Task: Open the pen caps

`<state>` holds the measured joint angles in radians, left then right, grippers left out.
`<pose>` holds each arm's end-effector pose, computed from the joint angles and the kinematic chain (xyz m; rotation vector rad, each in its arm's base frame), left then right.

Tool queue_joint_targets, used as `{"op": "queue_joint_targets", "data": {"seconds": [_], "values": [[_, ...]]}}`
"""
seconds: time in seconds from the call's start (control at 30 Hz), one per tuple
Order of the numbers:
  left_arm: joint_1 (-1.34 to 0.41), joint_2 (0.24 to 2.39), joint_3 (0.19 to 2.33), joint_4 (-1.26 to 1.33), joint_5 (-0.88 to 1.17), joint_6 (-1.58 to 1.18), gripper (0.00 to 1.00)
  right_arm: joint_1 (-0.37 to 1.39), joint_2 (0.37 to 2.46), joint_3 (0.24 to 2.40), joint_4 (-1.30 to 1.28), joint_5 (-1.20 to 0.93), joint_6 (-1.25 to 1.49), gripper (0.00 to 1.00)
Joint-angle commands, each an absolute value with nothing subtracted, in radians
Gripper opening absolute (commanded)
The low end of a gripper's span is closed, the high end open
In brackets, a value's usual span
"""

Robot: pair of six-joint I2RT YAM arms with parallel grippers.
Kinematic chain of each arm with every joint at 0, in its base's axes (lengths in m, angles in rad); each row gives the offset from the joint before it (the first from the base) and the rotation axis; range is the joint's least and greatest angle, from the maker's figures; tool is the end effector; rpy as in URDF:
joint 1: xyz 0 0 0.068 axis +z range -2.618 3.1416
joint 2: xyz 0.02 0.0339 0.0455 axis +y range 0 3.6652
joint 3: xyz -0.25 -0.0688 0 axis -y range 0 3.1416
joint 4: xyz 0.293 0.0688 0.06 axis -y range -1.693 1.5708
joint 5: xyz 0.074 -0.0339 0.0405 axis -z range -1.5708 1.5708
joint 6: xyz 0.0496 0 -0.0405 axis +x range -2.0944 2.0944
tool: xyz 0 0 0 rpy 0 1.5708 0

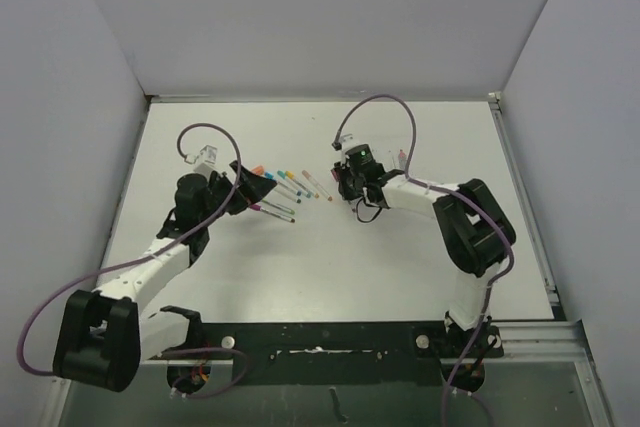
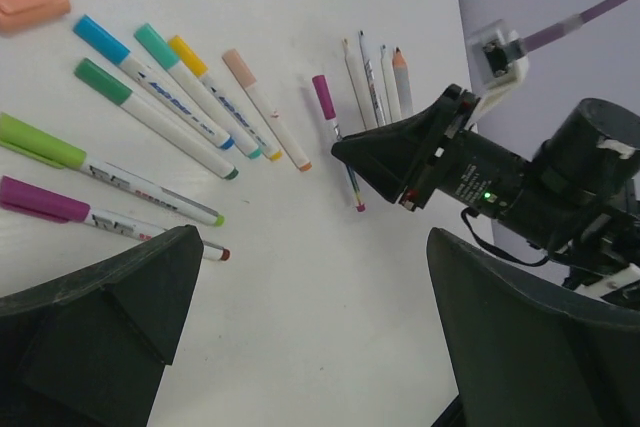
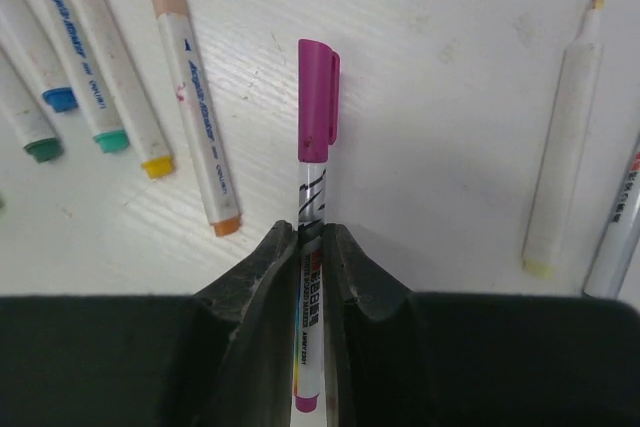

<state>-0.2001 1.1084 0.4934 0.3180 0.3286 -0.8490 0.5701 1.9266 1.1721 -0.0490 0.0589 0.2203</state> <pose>0.2889 -0.0749 0.1818 -0.3986 1.9424 -1.0116 0.3782 0.2390 0.1020 -0.3886 2.3627 0.3070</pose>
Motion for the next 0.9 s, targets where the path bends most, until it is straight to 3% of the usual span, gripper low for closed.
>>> {"op": "queue_joint_targets", "data": {"seconds": [0.0,0.7,0.87], "values": [[-0.284,1.189,0.564,0.451,0.277,-0.836,0.98,0.573,1.742,1.090,0.113,-0.016,0.215,0.00],[-0.439,1.486,0.692,0.599,0.241,-0.878,0.93,0.708,1.546,0.933,0.221,-0.169,0.204,0.00],[-0.443,1.517,0.695,0.629,0.248,-0.885,0.86,0.725,1.543,0.933,0.230,-0.180,0.197,0.00]]}}
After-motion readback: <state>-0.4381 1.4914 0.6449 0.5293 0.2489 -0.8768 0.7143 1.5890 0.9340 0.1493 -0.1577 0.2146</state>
